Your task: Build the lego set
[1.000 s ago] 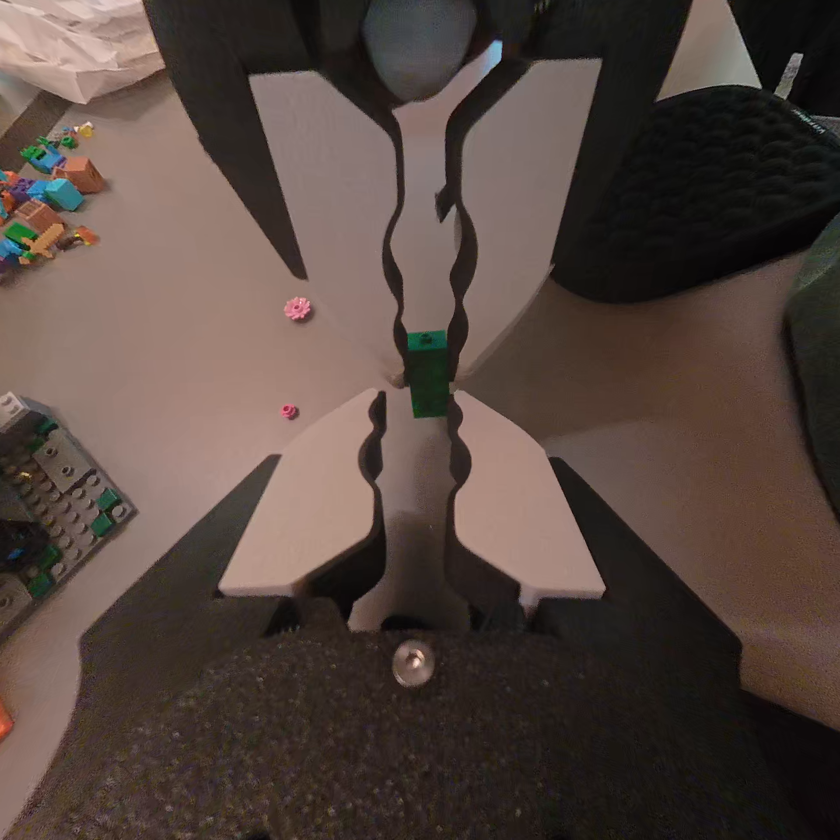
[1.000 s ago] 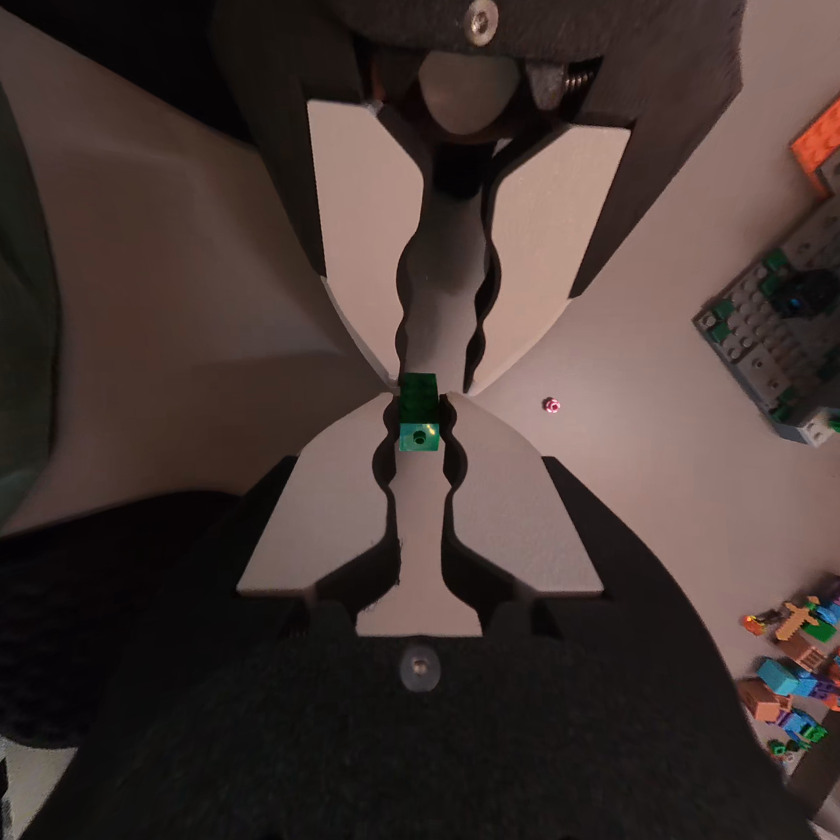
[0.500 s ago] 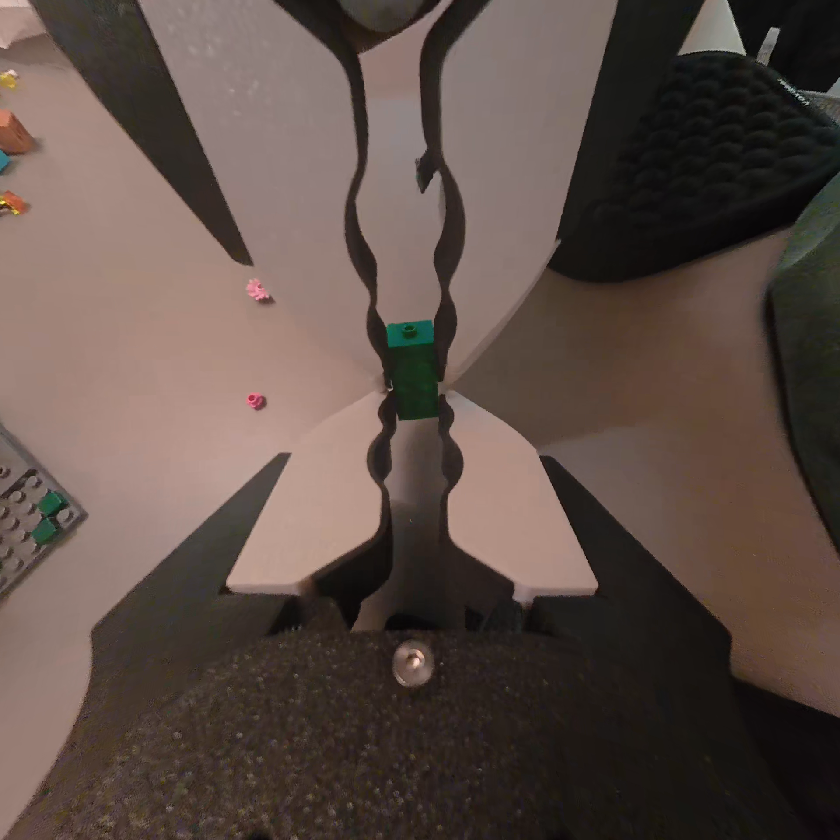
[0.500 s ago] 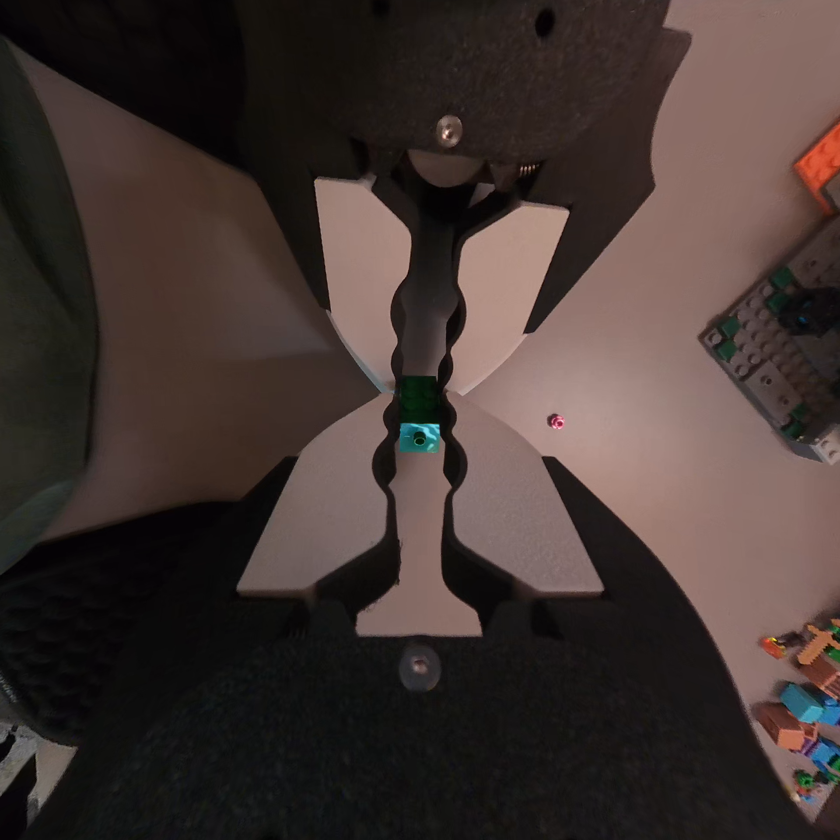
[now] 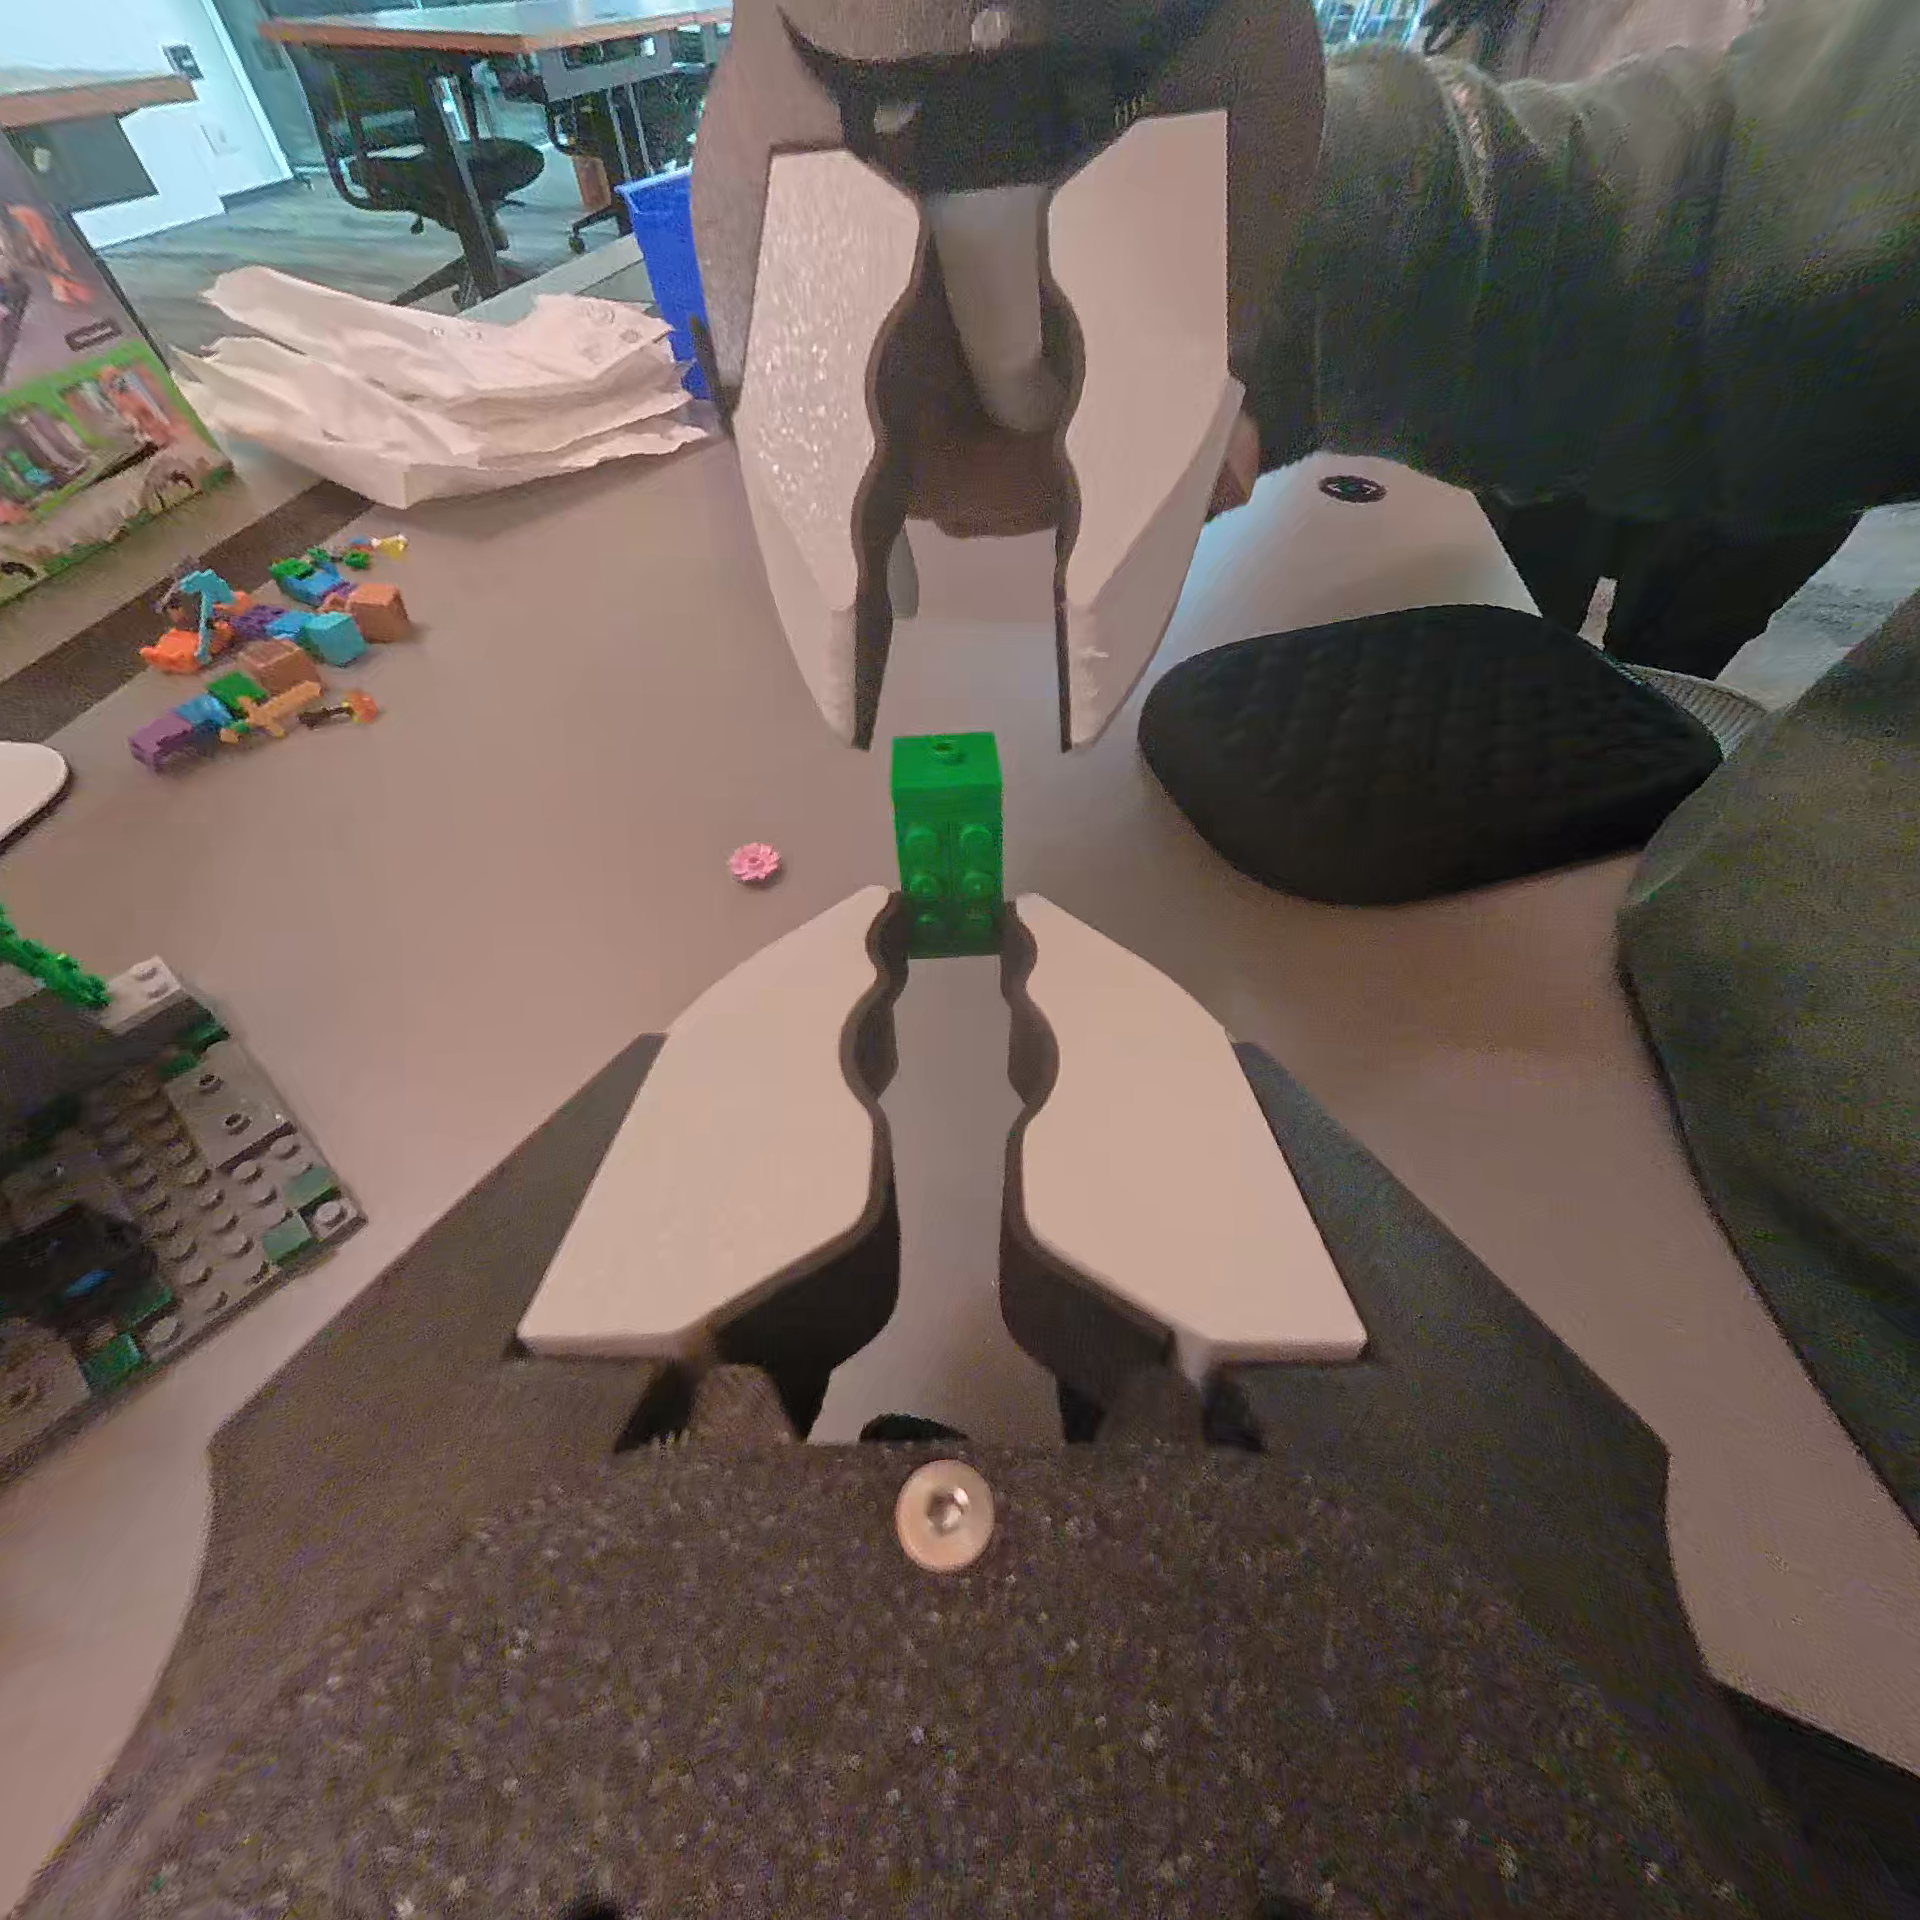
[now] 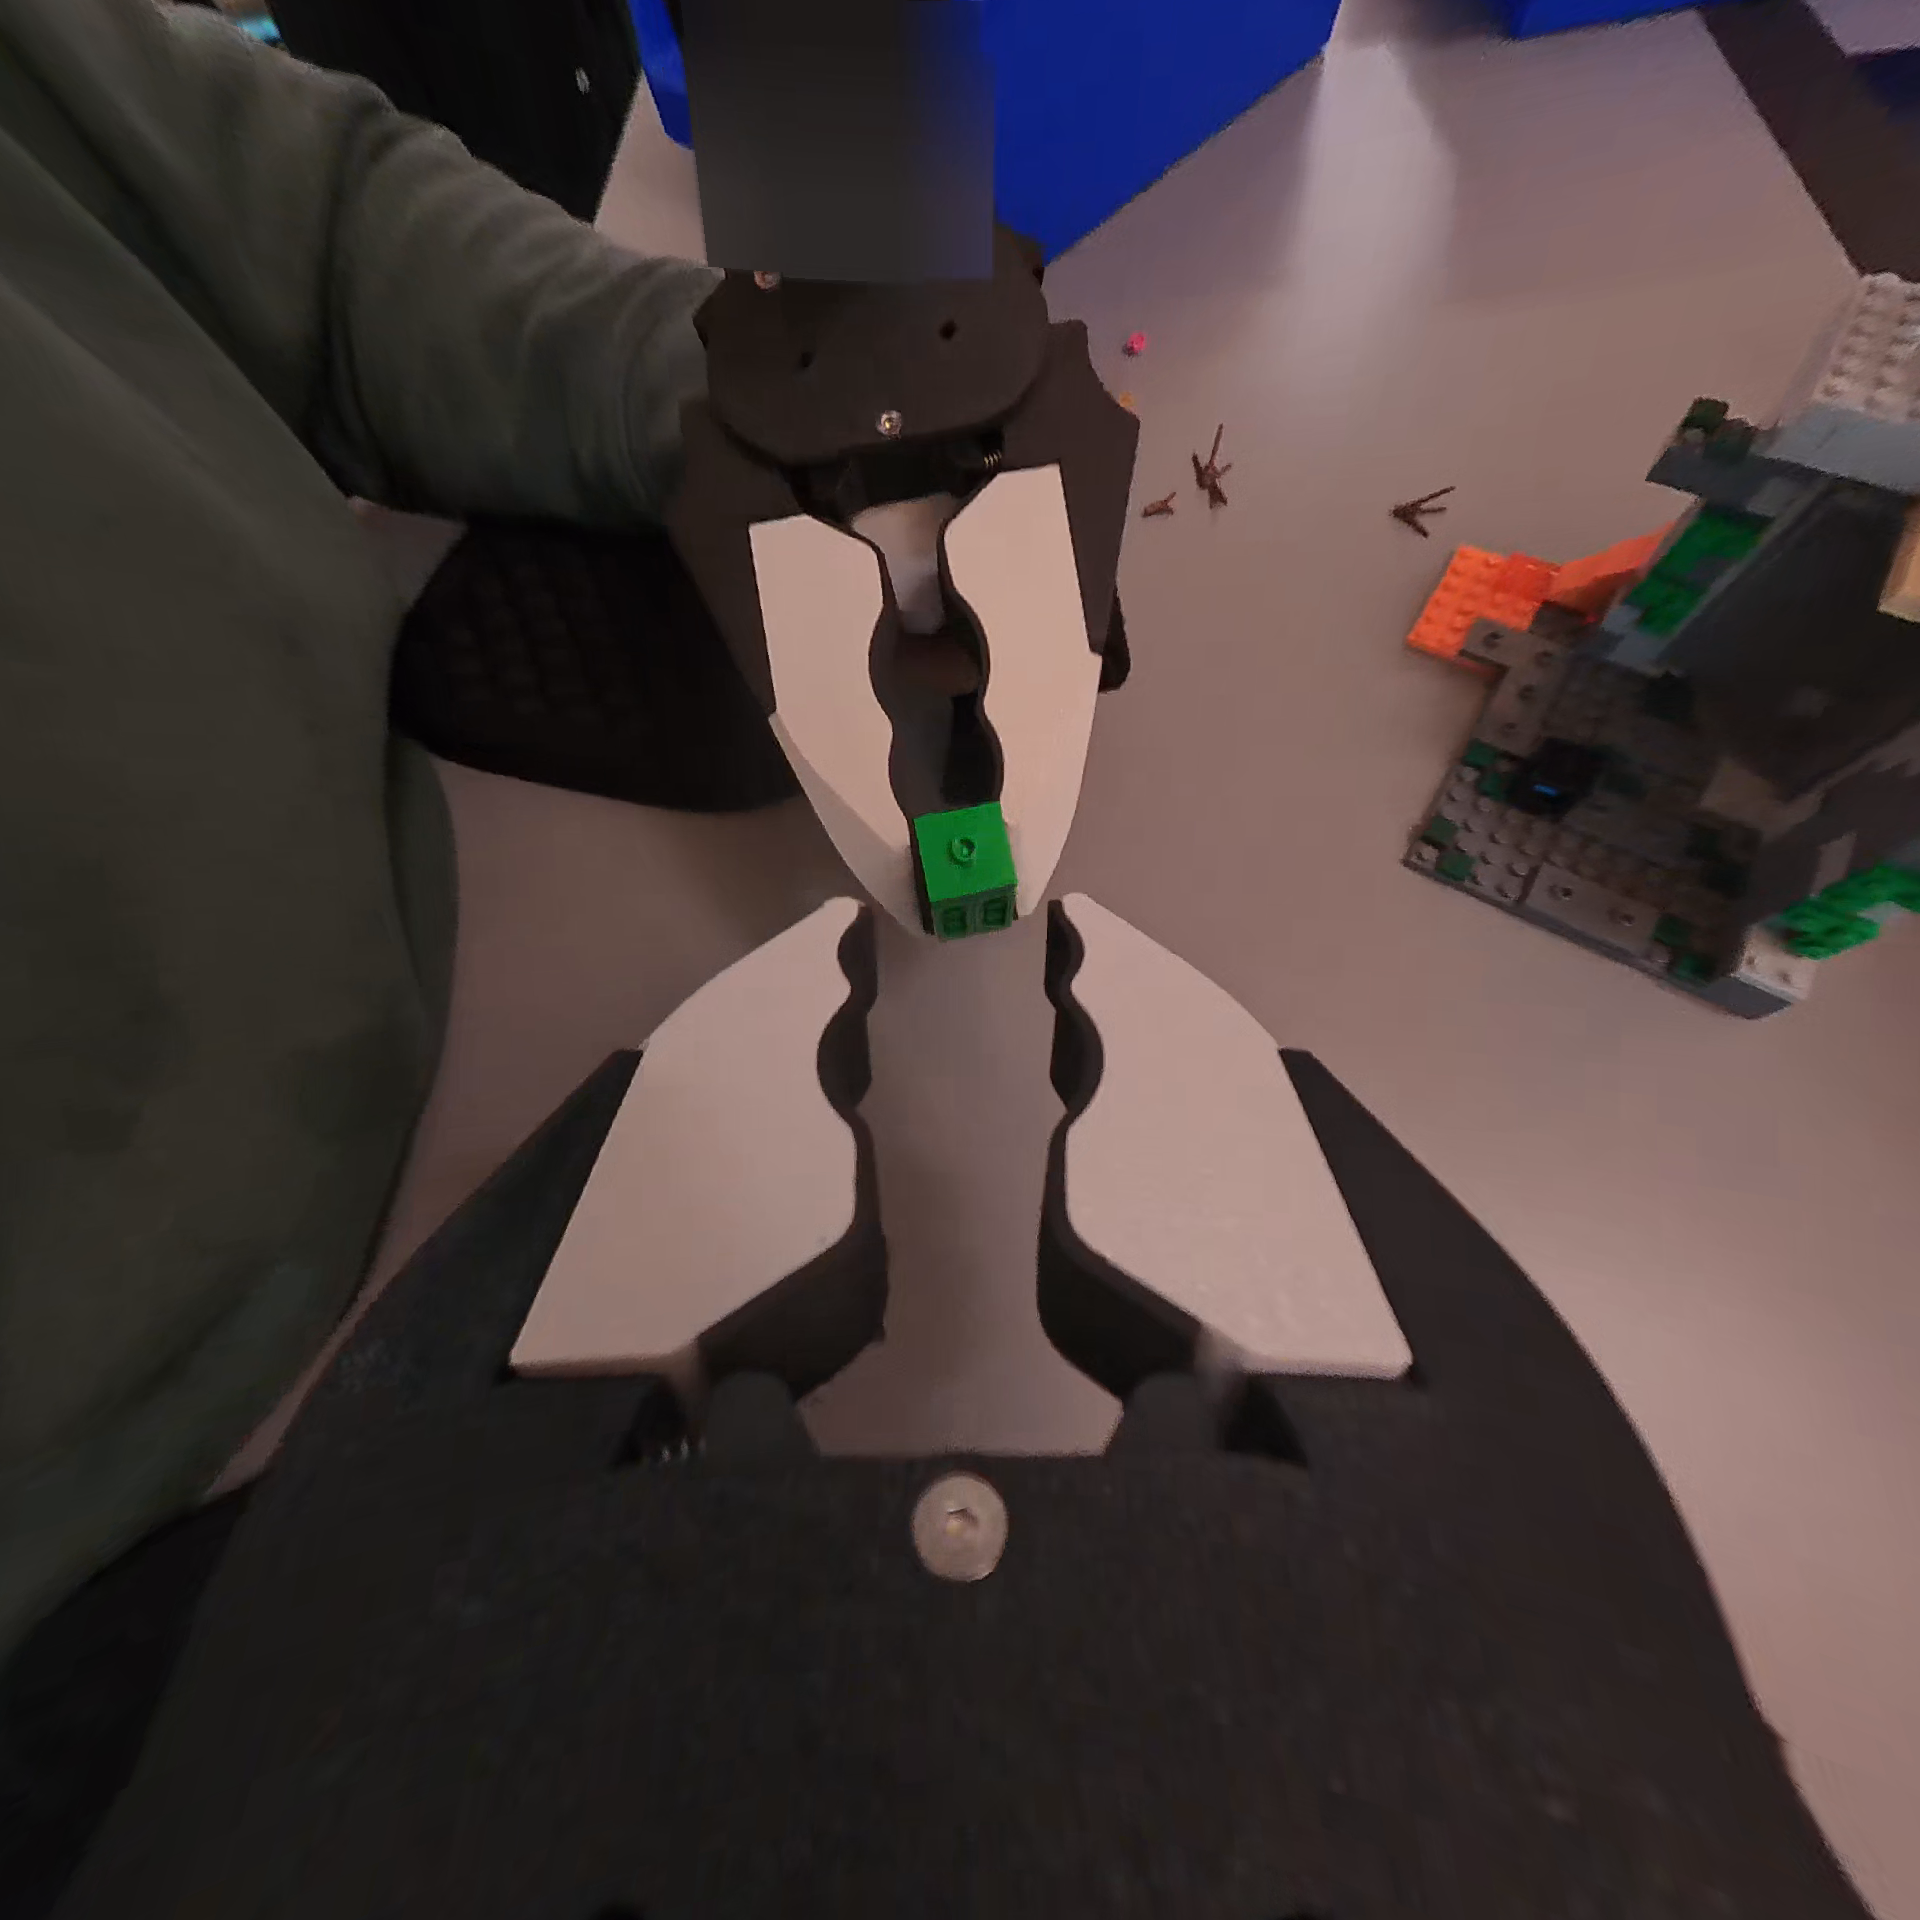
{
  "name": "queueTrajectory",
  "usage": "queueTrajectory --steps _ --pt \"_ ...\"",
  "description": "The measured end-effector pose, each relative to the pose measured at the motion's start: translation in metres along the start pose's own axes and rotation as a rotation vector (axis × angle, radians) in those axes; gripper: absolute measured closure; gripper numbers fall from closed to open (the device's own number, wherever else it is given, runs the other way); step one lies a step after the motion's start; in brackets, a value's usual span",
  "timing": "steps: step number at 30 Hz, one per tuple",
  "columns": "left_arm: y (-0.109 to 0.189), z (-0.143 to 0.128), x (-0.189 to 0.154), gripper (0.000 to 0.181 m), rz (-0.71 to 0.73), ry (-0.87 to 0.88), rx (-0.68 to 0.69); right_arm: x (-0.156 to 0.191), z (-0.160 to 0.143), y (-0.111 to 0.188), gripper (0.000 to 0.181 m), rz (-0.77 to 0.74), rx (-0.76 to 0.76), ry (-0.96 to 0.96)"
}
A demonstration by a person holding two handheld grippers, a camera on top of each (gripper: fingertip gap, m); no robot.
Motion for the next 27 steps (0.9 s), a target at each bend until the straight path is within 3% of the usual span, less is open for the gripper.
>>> queueTrajectory --steps 4,10,16,19,23,27 --pt "-0.003 0.001 -0.005 0.165 -0.026 -0.018 0.003 0.005 -0.001 -0.007 0.165 -0.002 0.005 0.035" --pt "-0.008 -0.004 -0.009 0.157 -0.023 -0.031 0.076 0.008 -0.004 -0.018 0.165 -0.026 0.164 0.043" --pt "-0.014 -0.012 -0.010 0.164 -0.026 -0.034 0.175 0.010 -0.014 -0.031 0.165 -0.036 0.210 0.028" --pt "-0.017 -0.017 -0.010 0.165 -0.025 -0.028 0.227 0.002 -0.018 -0.019 0.158 -0.048 0.204 -0.017" --pt "-0.019 -0.020 -0.009 0.165 -0.024 -0.025 0.261 -0.030 -0.038 0.013 0.158 -0.203 0.321 -0.029" --pt "-0.020 -0.022 -0.009 0.165 -0.022 -0.027 0.279 -0.045 -0.056 0.011 0.158 -0.223 0.387 -0.070"
Point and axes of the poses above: each gripper's, where its closed fingertips meet, y back along the fingers, z out of its top, x = y × z across the jaws, the point moved 9 cm from there along y, back along the fingers, and after that the axes turned 1 degree about z, right-handed, at the moved point
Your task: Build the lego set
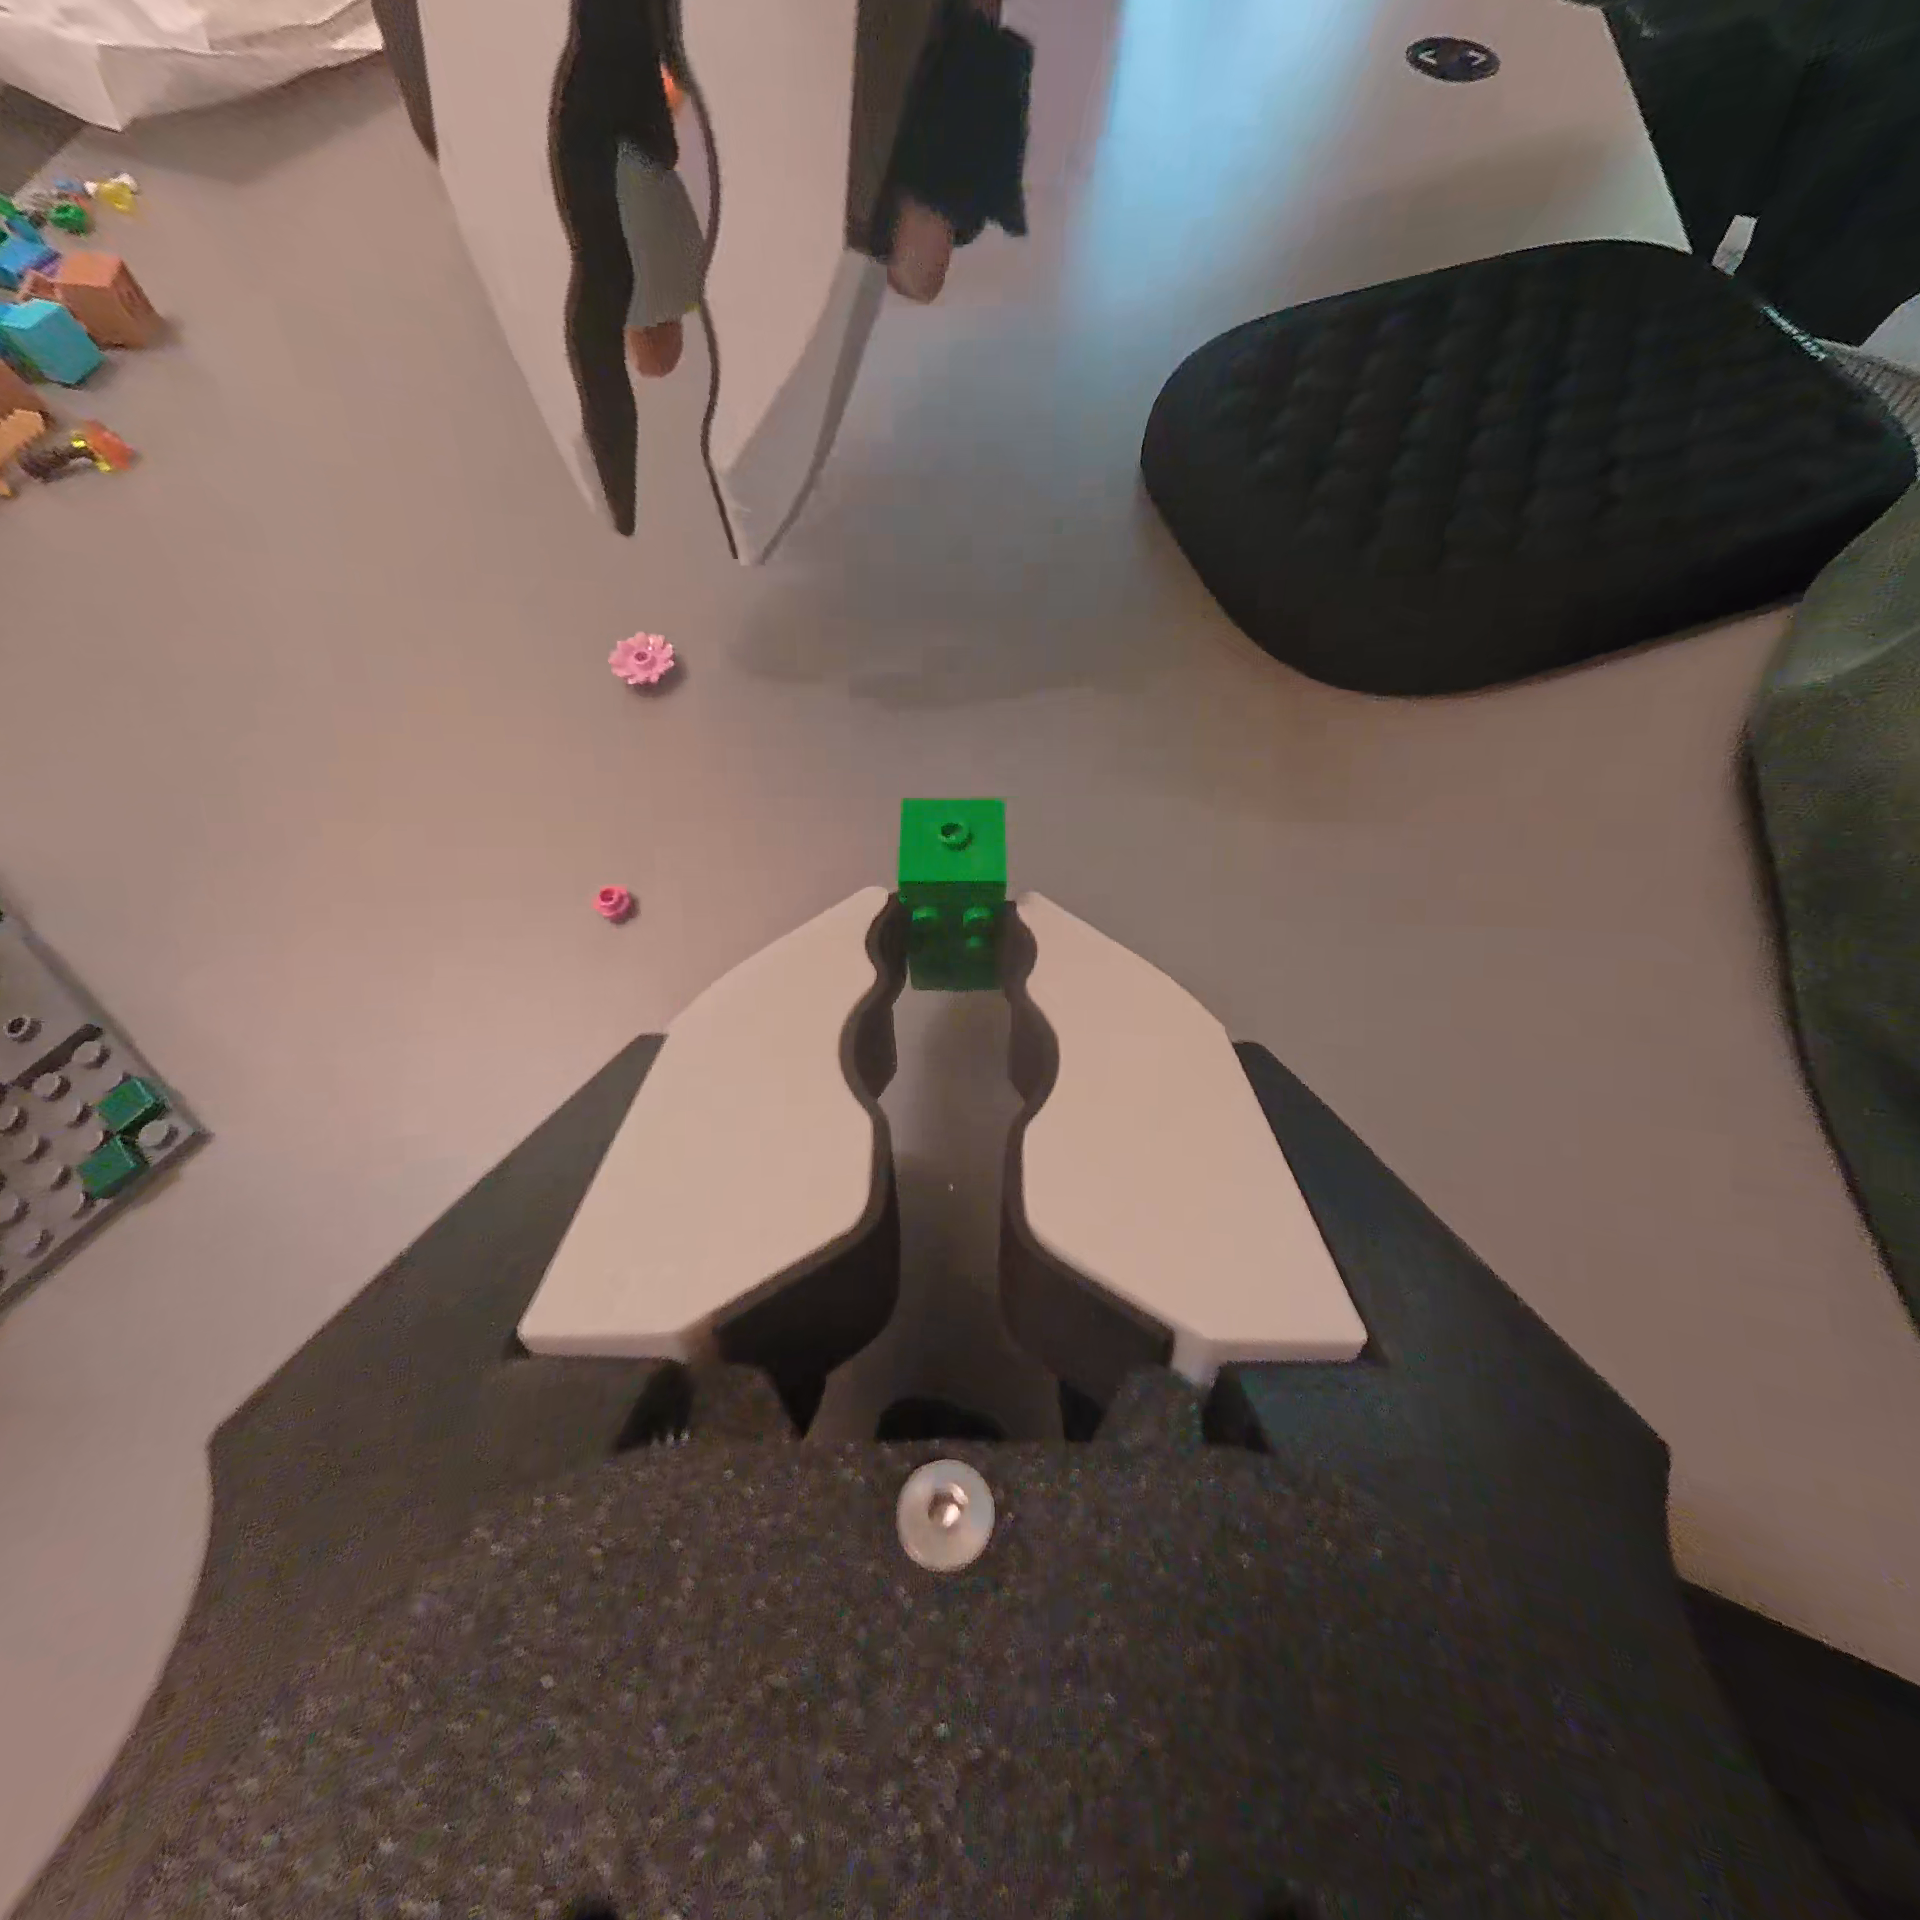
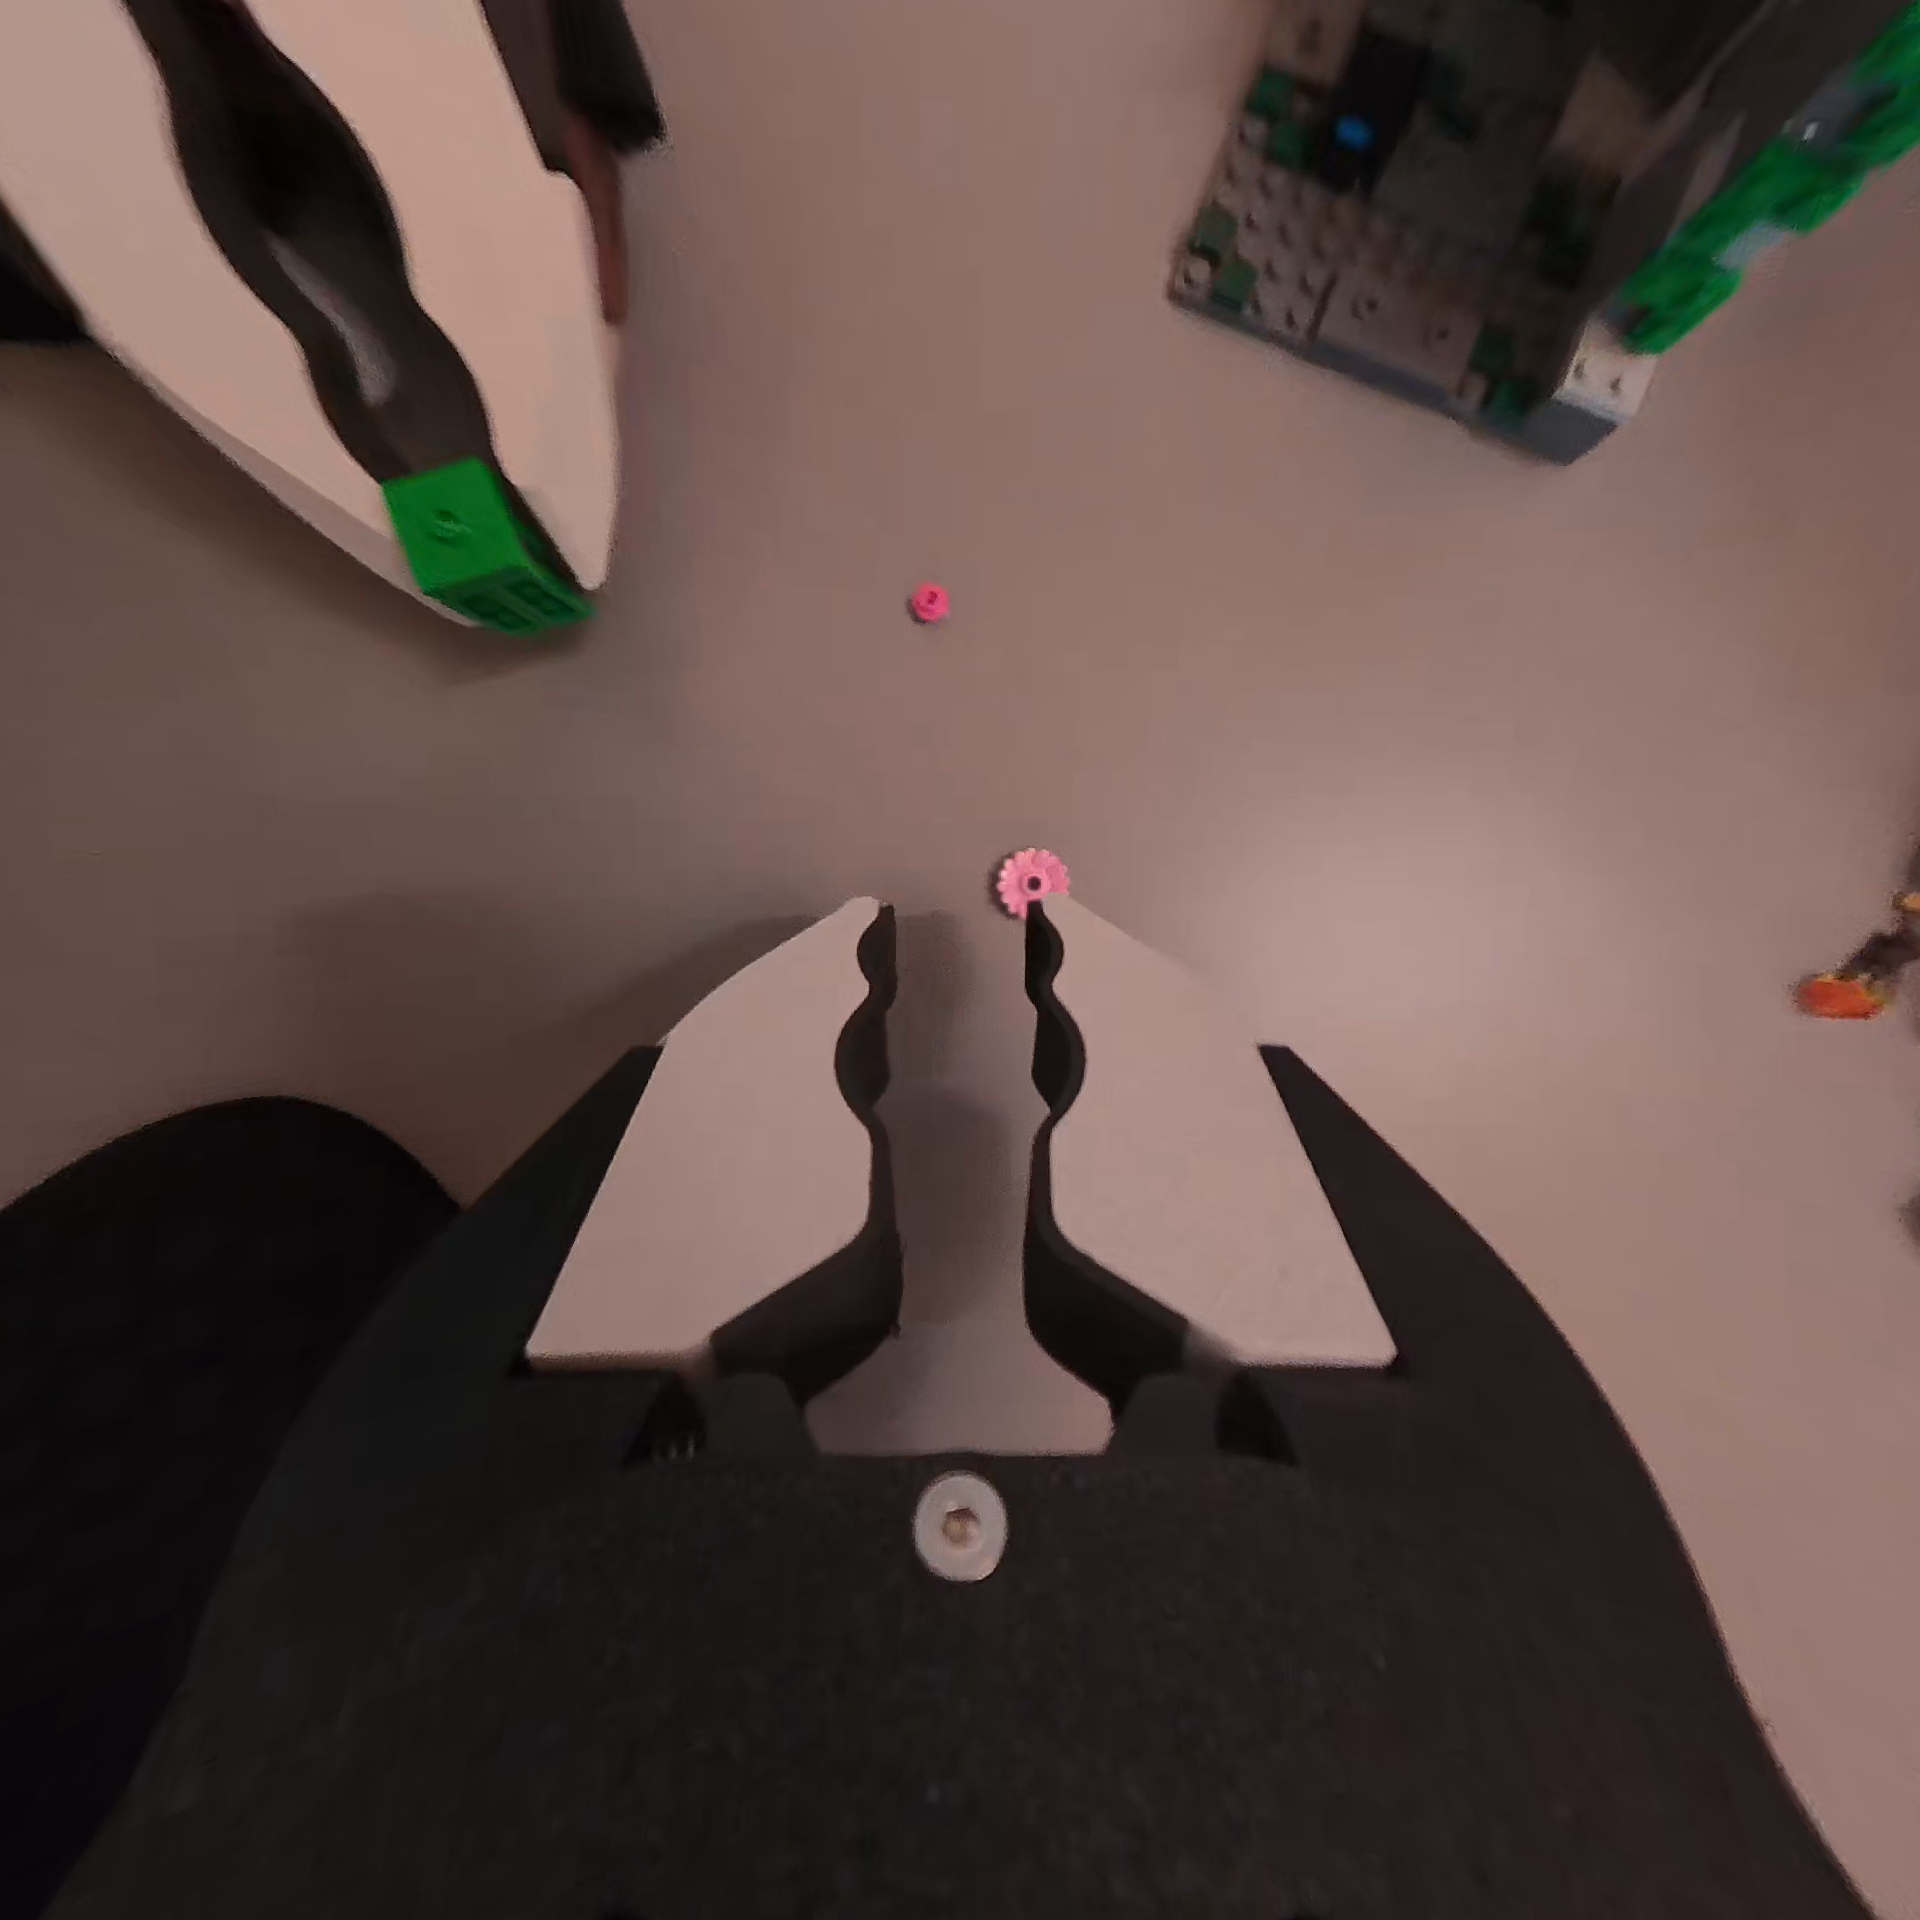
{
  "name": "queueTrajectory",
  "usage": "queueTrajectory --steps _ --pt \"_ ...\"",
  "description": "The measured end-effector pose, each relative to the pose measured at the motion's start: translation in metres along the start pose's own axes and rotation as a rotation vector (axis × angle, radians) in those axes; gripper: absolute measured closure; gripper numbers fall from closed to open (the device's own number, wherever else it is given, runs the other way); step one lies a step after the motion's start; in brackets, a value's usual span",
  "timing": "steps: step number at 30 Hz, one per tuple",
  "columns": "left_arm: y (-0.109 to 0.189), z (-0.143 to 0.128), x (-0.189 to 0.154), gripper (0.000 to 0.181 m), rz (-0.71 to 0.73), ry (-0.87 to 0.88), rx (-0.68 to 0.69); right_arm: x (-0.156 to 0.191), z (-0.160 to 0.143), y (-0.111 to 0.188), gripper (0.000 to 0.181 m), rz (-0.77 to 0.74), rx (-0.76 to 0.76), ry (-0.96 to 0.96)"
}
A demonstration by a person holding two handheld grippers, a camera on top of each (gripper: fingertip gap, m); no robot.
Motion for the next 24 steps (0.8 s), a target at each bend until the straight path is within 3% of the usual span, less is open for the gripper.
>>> queueTrajectory --steps 6,14,21,24 --pt "0.000 0.000 0.000 0.165 0.003 -0.003 -0.001 -0.015 -0.002 -0.022 0.158 0.007 0.033 -0.043" --pt "0.000 -0.001 0.001 0.164 0.000 0.006 -0.004 -0.016 -0.005 -0.029 0.167 0.046 0.049 -0.035" --pt "0.001 0.000 0.002 0.165 -0.002 0.025 -0.014 0.027 0.032 -0.001 0.167 0.226 -0.194 0.113" --pt "0.001 0.000 0.002 0.165 -0.003 0.023 -0.012 0.043 0.050 0.005 0.167 0.260 -0.214 0.169"
Point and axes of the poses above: each gripper's, where its closed fingertips meet, y back along the fingers, z out of its top, x = y × z across the jaws, the point moved 9 cm from there along y, back along the fingers, and after that the axes turned 1 degree about z, right-handed, at the moved point
